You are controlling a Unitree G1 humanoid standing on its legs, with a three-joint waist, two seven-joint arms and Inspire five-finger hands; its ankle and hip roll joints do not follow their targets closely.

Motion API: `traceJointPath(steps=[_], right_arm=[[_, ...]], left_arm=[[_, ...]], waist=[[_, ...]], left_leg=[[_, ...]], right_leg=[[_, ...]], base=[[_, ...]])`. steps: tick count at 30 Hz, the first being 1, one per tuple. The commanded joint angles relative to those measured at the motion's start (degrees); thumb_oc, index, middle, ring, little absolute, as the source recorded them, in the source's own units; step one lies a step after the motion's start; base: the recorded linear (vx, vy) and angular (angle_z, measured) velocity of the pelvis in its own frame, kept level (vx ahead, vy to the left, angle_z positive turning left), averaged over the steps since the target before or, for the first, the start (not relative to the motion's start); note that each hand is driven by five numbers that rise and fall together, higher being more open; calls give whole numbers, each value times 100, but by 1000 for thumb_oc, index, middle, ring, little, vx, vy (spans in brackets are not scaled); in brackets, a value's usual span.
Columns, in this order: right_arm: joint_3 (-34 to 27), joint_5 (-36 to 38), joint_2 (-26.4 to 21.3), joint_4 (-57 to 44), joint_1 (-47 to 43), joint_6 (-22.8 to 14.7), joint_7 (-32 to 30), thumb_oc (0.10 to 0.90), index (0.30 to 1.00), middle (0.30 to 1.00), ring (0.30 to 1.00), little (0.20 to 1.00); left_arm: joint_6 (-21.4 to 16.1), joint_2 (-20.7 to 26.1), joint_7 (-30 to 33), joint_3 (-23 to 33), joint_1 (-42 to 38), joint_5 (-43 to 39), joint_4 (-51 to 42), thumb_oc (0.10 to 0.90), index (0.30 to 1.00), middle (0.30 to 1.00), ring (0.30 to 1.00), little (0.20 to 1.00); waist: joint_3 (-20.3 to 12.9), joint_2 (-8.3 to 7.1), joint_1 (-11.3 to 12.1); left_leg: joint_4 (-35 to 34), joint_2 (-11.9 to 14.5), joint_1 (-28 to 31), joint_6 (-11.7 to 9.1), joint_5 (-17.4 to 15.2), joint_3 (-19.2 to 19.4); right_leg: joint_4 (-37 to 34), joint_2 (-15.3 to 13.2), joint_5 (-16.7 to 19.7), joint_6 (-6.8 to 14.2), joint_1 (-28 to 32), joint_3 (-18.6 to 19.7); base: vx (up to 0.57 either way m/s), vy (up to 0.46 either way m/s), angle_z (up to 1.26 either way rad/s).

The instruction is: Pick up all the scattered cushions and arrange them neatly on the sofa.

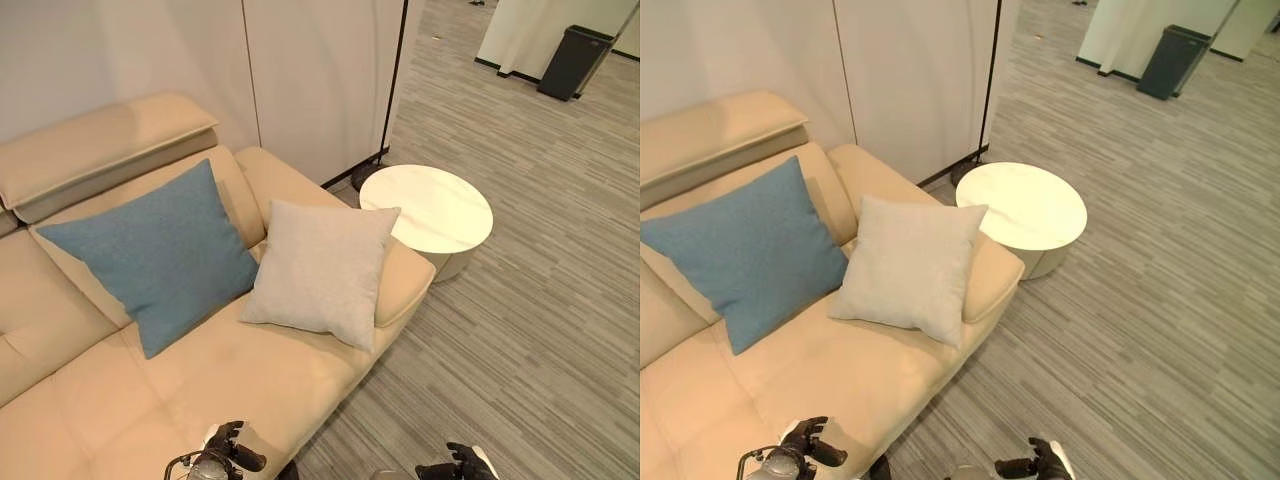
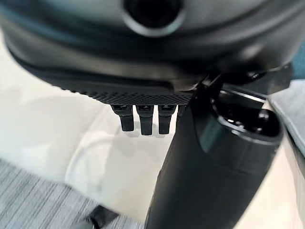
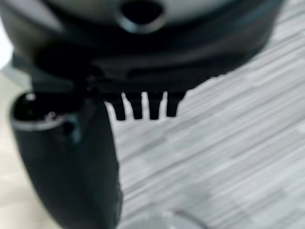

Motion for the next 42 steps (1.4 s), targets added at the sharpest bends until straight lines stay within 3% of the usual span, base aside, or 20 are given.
traceJointPath(steps=[1, 4, 8, 14, 26, 28, 36, 42], right_arm=[[12, 78, -280, -98, -47, -69, -195, 800, 900, 900, 900, 900], [-2, 121, -303, -112, -28, -71, -208, 800, 900, 900, 900, 900], [-44, 143, -330, -233, 9, -162, -279, 800, 900, 900, 900, 900], [-226, 166, -504, -1051, 86, -279, -408, 800, 900, 900, 900, 900], [-748, 96, -1135, -3100, -131, -456, -823, 800, 900, 900, 900, 900], [-757, 132, -1137, -3182, -201, -474, -874, 800, 900, 900, 900, 900], [8, 1003, -625, -3292, -2031, -646, -1176, 800, 900, 900, 900, 900], [249, 1285, -395, -3035, -2487, -720, -1176, 800, 900, 900, 900, 900]], left_arm=[[-209, 36, 105, -32, -131, -170, -236, 800, 900, 900, 900, 900], [-249, 32, 107, 7, -151, -217, -260, 800, 900, 900, 900, 900], [-300, 5, 125, 98, -85, -332, -327, 800, 900, 900, 900, 900], [-340, 14, 213, 209, 12, -554, -690, 800, 900, 900, 900, 900], [-500, 230, 773, 450, -19, -779, -2692, 800, 900, 900, 900, 900], [-525, 237, 825, 473, -57, -812, -2815, 800, 900, 900, 900, 900], [-747, 526, 1529, 190, -1851, -1037, -3201, 800, 900, 900, 900, 900], [-846, 564, 1619, 62, -2180, -1091, -3150, 800, 900, 900, 900, 900]], waist=[[-37, 60, 6], [-84, -38, -66], [-260, -97, -20], [-322, -117, -34], [-325, -109, -80], [-319, -112, -80], [198, -160, -35], [221, -199, 9]], left_leg=[[375, 60, -240, -388, -388, -603], [437, -10, -157, -452, -504, -746], [375, 22, -62, -552, -523, -787], [297, 89, 22, -651, -496, -857], [7, 149, 83, -763, -441, -870], [7, 149, 55, -769, -449, -865], [170, 176, -1005, -781, -355, -838], [453, 124, -1475, -760, -389, -840]], right_leg=[[-1355, 345, 1003, -94, 245, 152], [-2286, 415, 1036, -141, 421, 506], [-2900, 462, 1064, -226, 900, 366], [-3212, 499, 1073, -292, 1182, 228], [-3808, 548, 1183, -268, 1418, -17], [-3843, 548, 1202, -257, 1401, -26], [-3895, 559, 1481, -206, 354, 176], [-3857, 506, 1579, -216, 29, 224]], base=[[152, -88, 15], [144, -116, 21], [130, -128, 35], [93, -101, 14], [77, -24, 10], [0, 0, 0], [-101, 29, -5], [-23, 30, -9]])
